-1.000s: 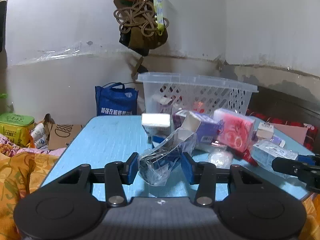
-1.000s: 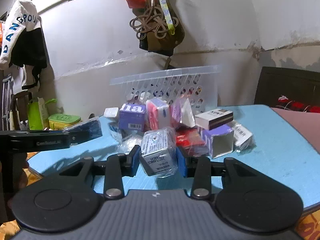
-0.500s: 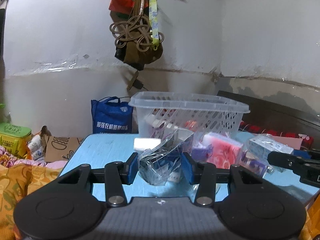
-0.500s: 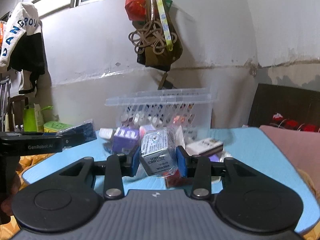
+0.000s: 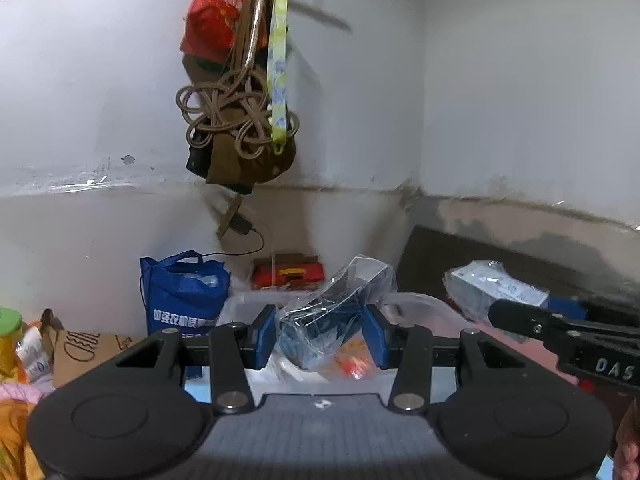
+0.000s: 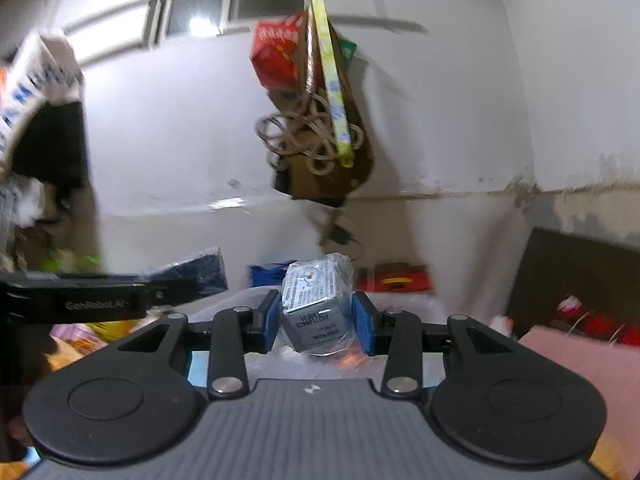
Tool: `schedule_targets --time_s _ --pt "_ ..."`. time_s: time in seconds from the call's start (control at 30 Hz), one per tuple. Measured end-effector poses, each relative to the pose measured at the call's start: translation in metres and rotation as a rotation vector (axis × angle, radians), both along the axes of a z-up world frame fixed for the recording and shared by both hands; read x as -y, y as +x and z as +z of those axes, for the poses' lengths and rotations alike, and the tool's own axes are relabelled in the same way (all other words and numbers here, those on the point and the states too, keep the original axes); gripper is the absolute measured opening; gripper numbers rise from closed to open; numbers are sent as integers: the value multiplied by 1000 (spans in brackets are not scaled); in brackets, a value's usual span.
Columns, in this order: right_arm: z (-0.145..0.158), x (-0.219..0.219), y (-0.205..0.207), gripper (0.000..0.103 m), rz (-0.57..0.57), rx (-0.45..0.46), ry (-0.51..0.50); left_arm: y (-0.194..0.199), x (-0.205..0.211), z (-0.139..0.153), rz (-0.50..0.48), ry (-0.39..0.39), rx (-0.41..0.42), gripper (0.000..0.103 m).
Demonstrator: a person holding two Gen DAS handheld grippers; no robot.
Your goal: Organize objects
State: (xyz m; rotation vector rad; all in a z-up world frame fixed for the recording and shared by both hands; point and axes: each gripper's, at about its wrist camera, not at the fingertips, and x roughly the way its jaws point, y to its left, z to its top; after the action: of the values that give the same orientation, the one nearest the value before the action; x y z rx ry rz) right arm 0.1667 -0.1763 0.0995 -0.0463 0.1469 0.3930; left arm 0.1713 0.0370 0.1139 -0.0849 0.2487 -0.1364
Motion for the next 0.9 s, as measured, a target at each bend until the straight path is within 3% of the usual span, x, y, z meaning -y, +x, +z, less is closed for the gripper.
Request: schedule_targets --time_s 0.13,0.2,0.27,0.3,0.33,0.43,0.53,0.63,0.77,0.9 --pt "-3 -12 61 42 -44 -90 -41 72 6 -5 27 22 -130 51" --pt "-13 -20 75 45 -66 -113 -89 91 12 -16 22 57 -179 64" --pt "-21 -25 75 67 -85 -109 -111 98 17 -25 39 101 -199 69" --pt "-24 -26 73 86 -89 -106 -118 95 18 -28 57 113 -193 69" --pt "-26 -26 67 93 -91 -89 -117 88 16 -29 63 106 -180 69" --pt "-30 -18 48 96 -79 -98 -103 53 2 -30 43 43 -150 75" --pt "-40 -4 13 103 -74 -110 -51 2 -3 -46 12 48 -136 84" --pt "-61 14 -28 103 -66 -146 -6 -43 -5 -77 -23 50 -157 84" --pt "-102 32 -72 102 -55 -218 56 -76 -6 -113 -34 -9 -182 84" --pt "-124 27 -71 80 -71 -271 51 -75 -1 -130 -19 -9 -199 83"
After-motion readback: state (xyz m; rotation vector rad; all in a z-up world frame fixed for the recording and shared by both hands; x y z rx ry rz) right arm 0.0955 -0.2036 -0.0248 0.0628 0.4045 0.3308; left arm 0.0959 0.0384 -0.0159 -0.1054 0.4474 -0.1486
